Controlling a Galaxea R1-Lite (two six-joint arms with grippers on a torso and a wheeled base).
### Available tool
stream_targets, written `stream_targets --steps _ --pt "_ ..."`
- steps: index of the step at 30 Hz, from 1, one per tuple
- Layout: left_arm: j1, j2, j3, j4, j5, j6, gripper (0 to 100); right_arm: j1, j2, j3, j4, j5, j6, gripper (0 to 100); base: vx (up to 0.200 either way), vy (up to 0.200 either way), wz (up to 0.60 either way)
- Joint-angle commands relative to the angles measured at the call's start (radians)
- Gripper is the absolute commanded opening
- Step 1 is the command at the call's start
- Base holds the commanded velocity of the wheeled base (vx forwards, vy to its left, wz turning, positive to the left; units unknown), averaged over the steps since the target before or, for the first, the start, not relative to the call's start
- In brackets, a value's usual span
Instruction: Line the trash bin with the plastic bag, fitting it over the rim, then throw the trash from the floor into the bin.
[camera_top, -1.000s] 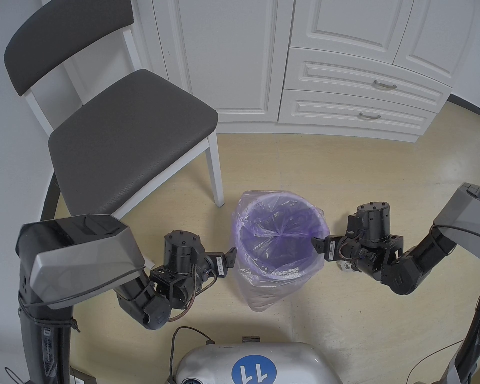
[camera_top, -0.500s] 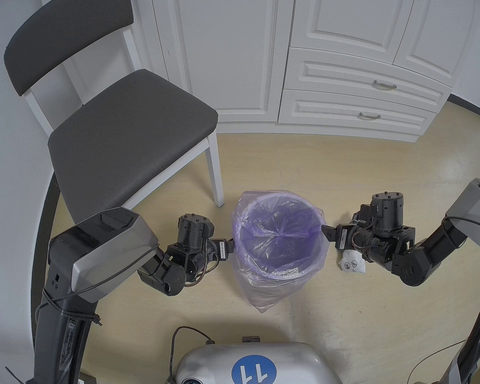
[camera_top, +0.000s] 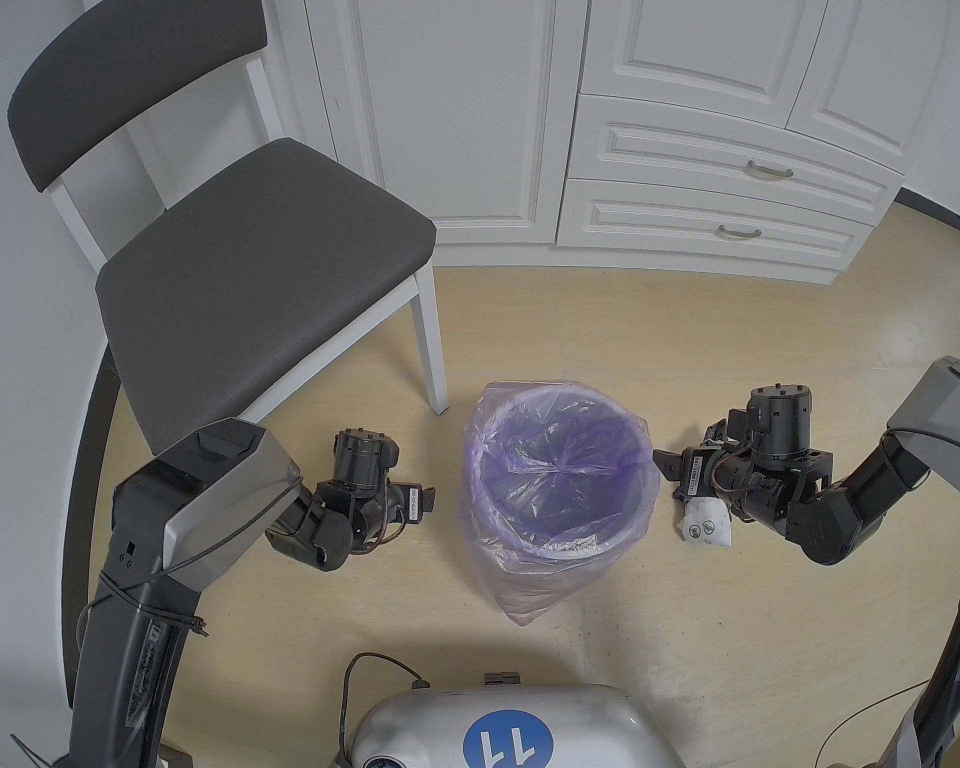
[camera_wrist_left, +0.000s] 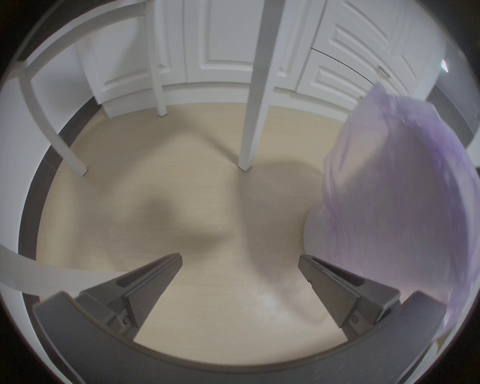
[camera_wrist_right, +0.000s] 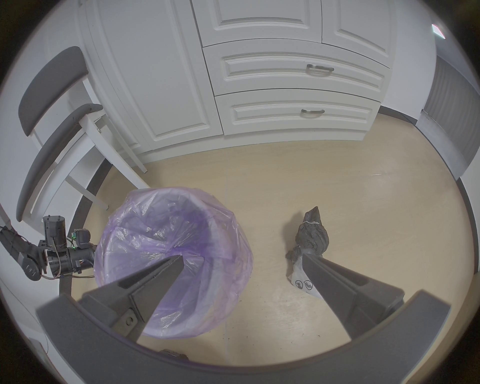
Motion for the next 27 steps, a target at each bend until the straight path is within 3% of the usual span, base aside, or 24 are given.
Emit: stream_targets --steps 1,2,3,4,8,14,27 --pt "0.040 -0.127 0.210 -0.022 -0.163 0.184 100 -0.003 -0.004 0.015 0.000 0.006 -0.009 100 0.000 0.000 0.00" --pt "0.055 -0.159 0.269 -0.039 -0.245 0.272 100 -0.003 -0.005 0.020 0.000 0.007 -0.017 100 0.000 0.000 0.00" --pt "0.060 -0.168 0.286 -0.045 -0.272 0.304 100 -0.003 -0.005 0.023 0.000 0.007 -0.020 100 0.000 0.000 0.00" --pt "0.077 -0.188 0.328 -0.056 -0.354 0.411 100 -0.006 -0.008 0.032 -0.003 0.017 -0.032 100 0.000 0.000 0.00" --pt "0.071 -0.193 0.345 -0.045 -0.418 0.537 100 -0.007 -0.025 0.046 -0.003 0.040 -0.042 100 0.000 0.000 0.00" --pt "0.000 -0.164 0.322 -0.045 -0.502 0.546 100 -0.015 -0.036 0.050 -0.003 0.044 -0.043 100 0.000 0.000 0.00" --pt "-0.061 -0.067 0.197 -0.056 -0.509 0.546 100 -0.033 -0.036 0.047 -0.002 0.066 -0.043 100 0.000 0.000 0.00"
